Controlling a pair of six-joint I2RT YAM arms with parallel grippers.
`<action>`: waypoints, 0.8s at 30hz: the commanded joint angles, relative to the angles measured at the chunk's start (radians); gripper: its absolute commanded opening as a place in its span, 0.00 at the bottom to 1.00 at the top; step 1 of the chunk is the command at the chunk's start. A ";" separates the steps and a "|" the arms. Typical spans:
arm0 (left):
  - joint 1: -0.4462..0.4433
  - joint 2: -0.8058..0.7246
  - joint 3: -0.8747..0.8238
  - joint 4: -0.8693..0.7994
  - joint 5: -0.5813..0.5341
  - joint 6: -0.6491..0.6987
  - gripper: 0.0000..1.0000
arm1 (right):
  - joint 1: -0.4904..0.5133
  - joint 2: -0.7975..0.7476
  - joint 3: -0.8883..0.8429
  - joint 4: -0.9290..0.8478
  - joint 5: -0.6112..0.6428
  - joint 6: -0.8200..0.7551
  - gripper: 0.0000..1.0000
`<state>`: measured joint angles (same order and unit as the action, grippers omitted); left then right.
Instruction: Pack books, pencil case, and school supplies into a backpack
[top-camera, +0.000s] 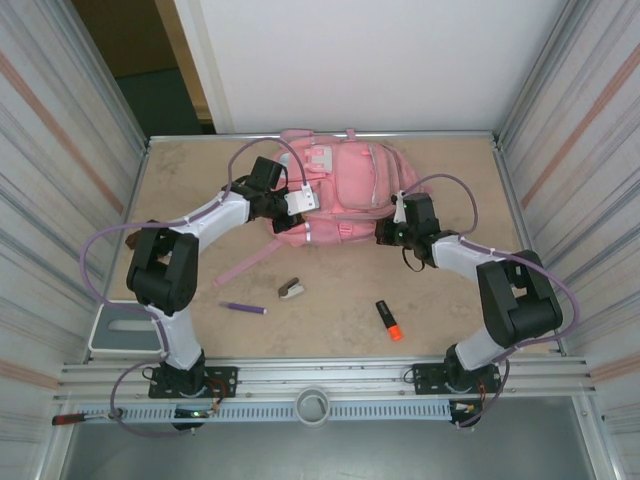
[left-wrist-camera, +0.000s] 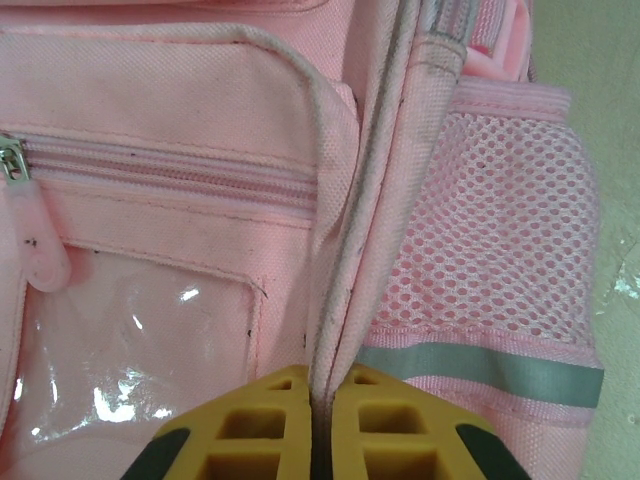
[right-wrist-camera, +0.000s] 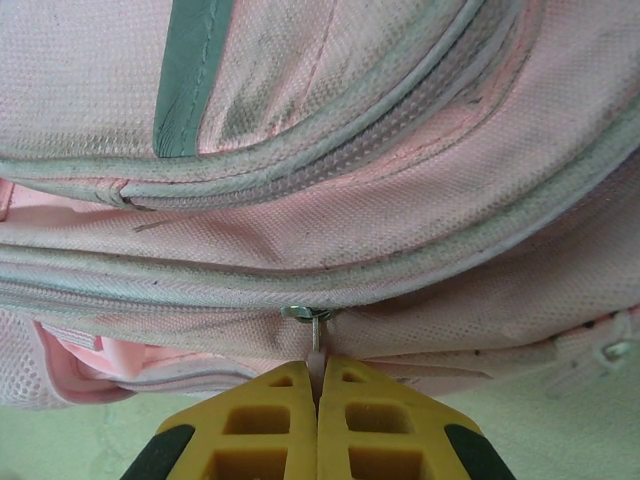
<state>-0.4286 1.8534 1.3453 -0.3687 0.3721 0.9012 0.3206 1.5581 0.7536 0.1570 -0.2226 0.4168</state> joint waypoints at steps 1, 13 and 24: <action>-0.005 -0.014 0.014 0.032 0.019 0.004 0.00 | 0.012 0.025 0.015 0.017 0.038 0.019 0.00; 0.049 -0.050 -0.039 0.146 -0.141 0.014 0.00 | -0.055 -0.075 -0.019 -0.101 0.169 0.066 0.00; 0.031 -0.134 -0.099 0.218 -0.164 -0.029 0.43 | 0.072 -0.150 -0.010 -0.044 0.049 0.064 0.00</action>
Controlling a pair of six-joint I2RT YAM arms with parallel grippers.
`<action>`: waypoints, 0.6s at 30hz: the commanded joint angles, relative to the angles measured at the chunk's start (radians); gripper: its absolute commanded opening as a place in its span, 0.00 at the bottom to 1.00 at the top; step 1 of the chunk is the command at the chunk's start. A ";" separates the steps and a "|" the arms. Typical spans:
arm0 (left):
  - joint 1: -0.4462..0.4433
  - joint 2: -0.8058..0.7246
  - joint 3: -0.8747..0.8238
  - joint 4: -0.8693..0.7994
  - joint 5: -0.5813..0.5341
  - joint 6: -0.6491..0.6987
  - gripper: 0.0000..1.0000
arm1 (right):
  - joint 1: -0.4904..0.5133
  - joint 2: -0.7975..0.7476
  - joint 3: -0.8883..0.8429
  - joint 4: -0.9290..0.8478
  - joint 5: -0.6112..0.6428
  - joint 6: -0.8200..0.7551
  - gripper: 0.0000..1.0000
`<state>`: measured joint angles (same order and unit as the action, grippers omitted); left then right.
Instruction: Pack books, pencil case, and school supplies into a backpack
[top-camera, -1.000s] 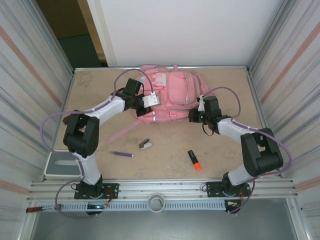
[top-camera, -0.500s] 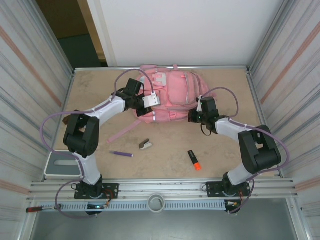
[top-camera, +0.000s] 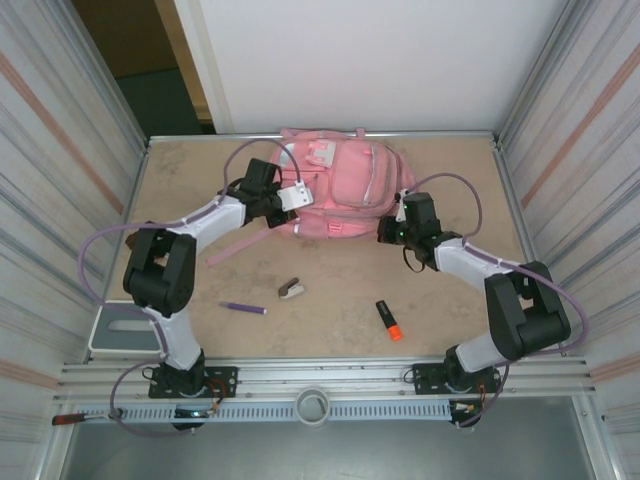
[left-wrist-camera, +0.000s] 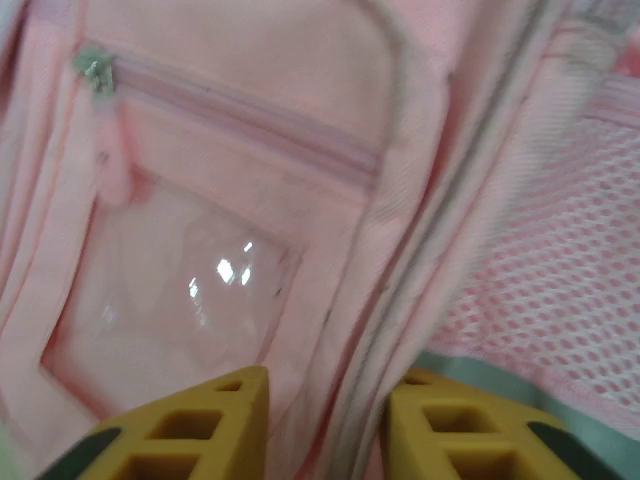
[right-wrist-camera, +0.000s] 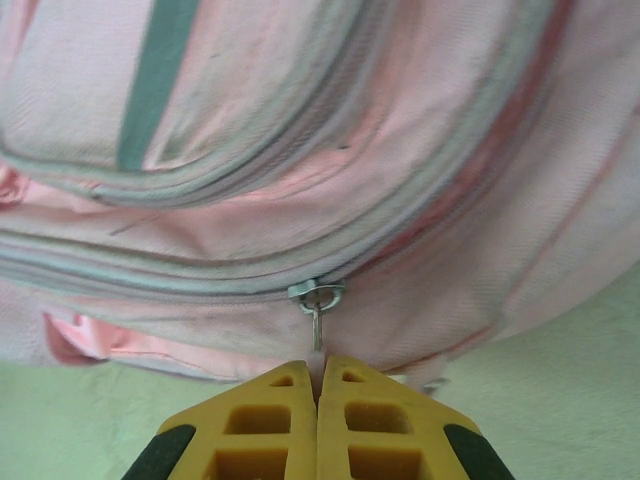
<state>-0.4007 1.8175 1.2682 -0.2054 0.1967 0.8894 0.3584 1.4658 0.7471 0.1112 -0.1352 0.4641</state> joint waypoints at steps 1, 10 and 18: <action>-0.013 -0.121 -0.039 0.060 0.039 -0.011 0.50 | 0.047 -0.068 0.000 0.006 -0.049 0.016 0.00; -0.185 -0.127 -0.074 0.114 0.050 0.061 0.65 | 0.080 -0.108 0.045 0.016 -0.124 0.055 0.00; -0.260 -0.005 0.010 0.148 -0.001 0.085 0.63 | 0.084 -0.115 0.050 0.014 -0.142 0.069 0.00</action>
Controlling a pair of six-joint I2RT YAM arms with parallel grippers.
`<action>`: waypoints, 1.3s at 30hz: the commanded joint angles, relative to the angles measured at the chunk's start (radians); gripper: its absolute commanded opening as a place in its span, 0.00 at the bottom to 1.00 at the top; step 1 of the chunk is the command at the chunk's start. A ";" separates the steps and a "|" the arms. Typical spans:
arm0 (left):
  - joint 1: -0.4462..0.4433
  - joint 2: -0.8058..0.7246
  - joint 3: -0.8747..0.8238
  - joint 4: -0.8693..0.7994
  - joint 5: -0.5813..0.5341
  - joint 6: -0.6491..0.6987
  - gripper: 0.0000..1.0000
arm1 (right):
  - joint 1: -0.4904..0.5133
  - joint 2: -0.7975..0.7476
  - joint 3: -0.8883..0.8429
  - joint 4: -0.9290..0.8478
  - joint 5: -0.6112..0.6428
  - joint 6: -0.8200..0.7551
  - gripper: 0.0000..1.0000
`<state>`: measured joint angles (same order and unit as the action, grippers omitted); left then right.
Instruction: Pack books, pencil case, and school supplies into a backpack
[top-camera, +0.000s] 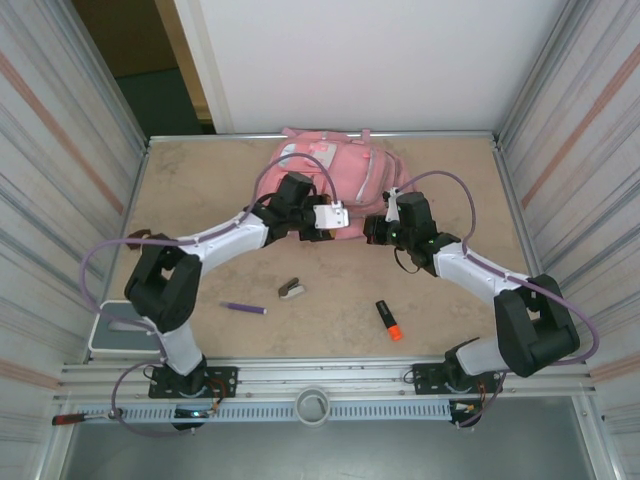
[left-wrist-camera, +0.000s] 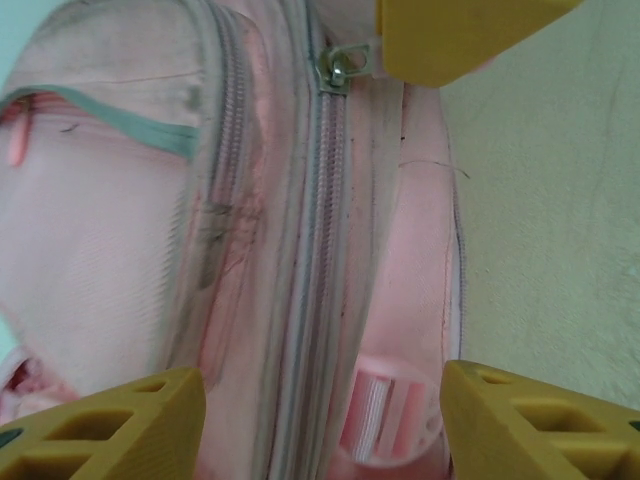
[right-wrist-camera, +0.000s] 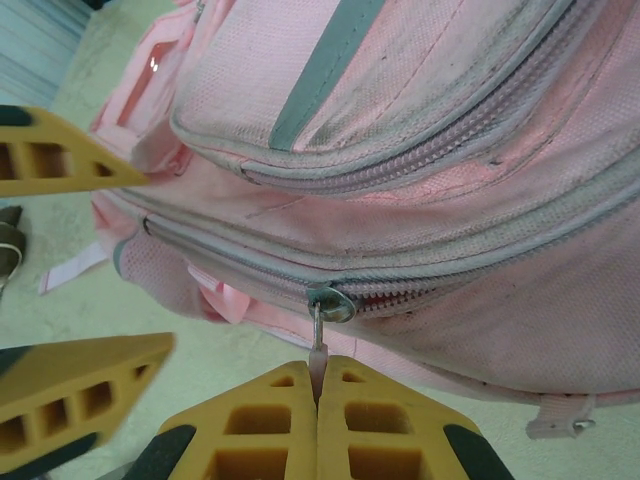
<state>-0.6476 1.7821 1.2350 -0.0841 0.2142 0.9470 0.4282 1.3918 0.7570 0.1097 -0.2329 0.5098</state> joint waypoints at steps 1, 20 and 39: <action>-0.016 0.042 0.047 0.036 -0.024 0.030 0.63 | 0.015 -0.042 0.039 0.019 -0.047 0.025 0.00; 0.049 0.017 -0.127 0.325 -0.014 0.126 0.00 | -0.037 -0.079 -0.005 -0.163 0.225 -0.080 0.00; 0.207 -0.054 -0.209 0.339 0.097 0.057 0.00 | -0.120 0.016 0.078 -0.224 0.115 -0.108 0.00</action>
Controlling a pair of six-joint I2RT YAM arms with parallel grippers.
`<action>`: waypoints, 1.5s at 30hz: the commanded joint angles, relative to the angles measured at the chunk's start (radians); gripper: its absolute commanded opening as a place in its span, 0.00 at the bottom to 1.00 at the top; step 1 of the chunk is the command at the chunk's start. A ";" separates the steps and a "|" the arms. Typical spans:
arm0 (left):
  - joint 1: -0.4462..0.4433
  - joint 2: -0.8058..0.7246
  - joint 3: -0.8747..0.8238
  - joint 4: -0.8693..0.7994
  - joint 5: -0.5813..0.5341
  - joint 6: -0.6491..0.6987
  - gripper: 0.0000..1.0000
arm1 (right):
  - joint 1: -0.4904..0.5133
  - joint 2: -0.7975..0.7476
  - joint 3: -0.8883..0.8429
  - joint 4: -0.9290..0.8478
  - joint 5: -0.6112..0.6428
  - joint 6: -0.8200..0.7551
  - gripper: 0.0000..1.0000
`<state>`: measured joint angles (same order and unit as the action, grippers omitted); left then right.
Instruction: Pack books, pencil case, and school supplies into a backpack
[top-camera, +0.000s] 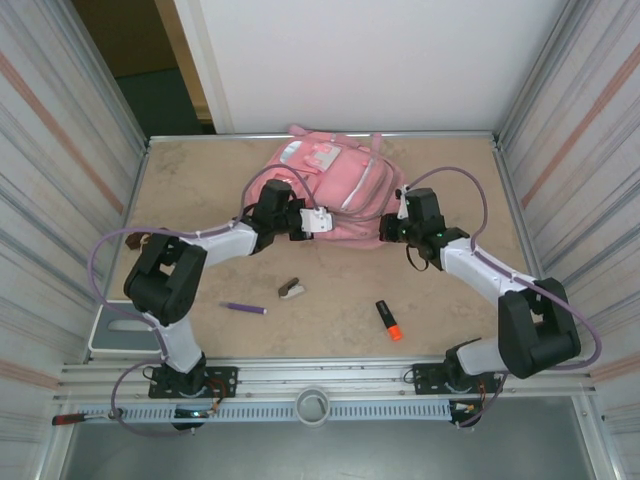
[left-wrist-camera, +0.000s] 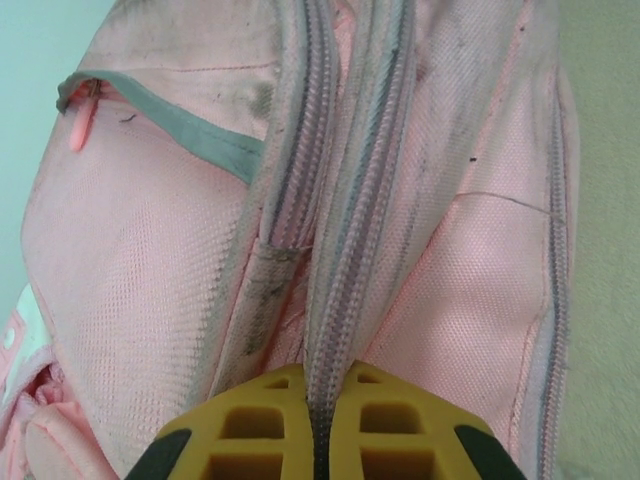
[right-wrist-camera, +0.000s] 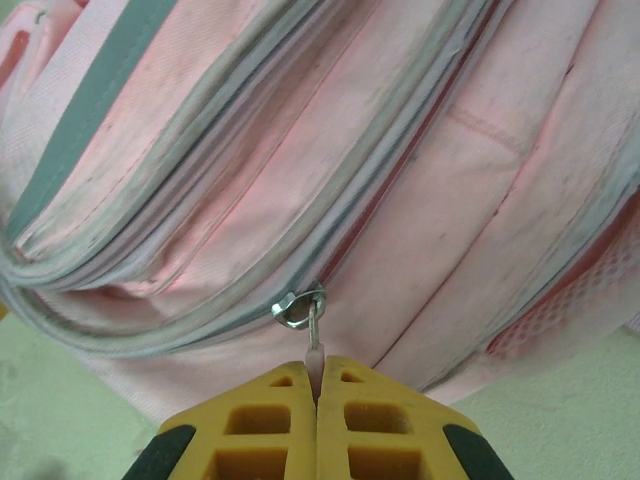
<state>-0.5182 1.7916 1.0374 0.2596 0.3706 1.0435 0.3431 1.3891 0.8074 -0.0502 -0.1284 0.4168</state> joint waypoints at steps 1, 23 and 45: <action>0.085 -0.066 -0.007 -0.014 -0.060 -0.043 0.00 | -0.033 0.025 0.030 -0.057 -0.011 -0.014 0.00; -0.145 -0.119 0.079 -0.172 -0.052 -0.106 0.54 | 0.097 -0.079 0.016 0.073 -0.137 0.064 0.00; -0.194 0.052 0.162 -0.171 -0.299 0.011 0.06 | 0.065 -0.057 -0.042 0.100 -0.105 0.061 0.00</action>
<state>-0.7311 1.8137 1.1839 0.0948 0.1631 1.0241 0.4187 1.3365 0.7738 0.0090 -0.2283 0.4641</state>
